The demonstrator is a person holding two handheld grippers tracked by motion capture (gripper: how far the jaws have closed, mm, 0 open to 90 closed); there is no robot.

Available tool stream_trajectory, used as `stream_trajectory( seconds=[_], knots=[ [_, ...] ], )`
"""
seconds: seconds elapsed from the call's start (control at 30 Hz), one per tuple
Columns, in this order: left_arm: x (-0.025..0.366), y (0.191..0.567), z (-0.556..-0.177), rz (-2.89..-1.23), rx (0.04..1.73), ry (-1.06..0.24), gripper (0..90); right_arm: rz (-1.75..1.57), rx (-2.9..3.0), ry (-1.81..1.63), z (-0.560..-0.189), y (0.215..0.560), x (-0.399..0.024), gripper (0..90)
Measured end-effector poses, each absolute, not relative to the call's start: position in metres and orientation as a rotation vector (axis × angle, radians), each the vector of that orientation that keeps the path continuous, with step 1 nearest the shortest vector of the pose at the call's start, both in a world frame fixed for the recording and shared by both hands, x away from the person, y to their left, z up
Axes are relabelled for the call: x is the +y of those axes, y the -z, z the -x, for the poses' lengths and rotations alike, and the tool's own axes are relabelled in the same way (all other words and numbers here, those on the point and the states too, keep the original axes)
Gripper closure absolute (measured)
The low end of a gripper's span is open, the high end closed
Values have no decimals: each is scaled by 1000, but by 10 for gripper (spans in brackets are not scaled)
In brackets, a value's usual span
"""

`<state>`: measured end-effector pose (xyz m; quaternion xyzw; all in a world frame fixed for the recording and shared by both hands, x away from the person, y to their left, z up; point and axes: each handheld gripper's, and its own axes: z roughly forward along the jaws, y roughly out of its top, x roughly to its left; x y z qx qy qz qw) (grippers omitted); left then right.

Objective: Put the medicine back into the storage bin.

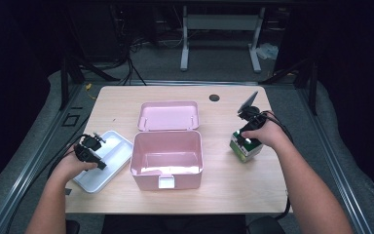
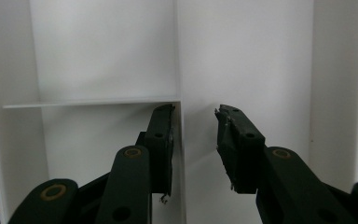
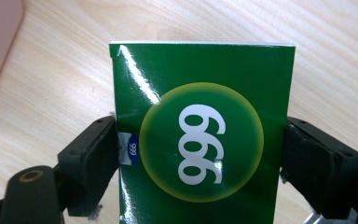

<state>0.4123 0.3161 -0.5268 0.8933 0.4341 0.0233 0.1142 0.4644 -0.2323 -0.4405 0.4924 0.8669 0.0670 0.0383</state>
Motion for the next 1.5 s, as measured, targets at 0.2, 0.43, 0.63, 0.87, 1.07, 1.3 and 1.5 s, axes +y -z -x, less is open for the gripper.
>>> stream_trajectory(
  seconds=[0.2,0.43,0.63,0.87,1.07,1.3,1.5],
  knots=[
    [317,527,-412,-2619,1269,-65,659,-1341,2733,-199,-460,426,-222,161],
    [316,527,-412,-2619,1268,-66,659,-1075,2830,-214,-450,407,-209,164],
    [316,527,-412,-2620,1268,-66,659,-815,2882,-199,-441,386,-197,165],
    [316,527,-412,-2621,1266,-67,659,-523,2977,-166,-429,369,-184,164],
    [316,527,-412,-2621,1268,-65,659,-326,3037,-137,-417,355,-167,164],
    [316,527,-412,-2625,1262,-65,659,-189,3071,-135,-408,341,-143,166],
    [315,527,-412,-2633,1259,-72,659,-139,3078,-177,-404,328,-116,167]
  ],
)
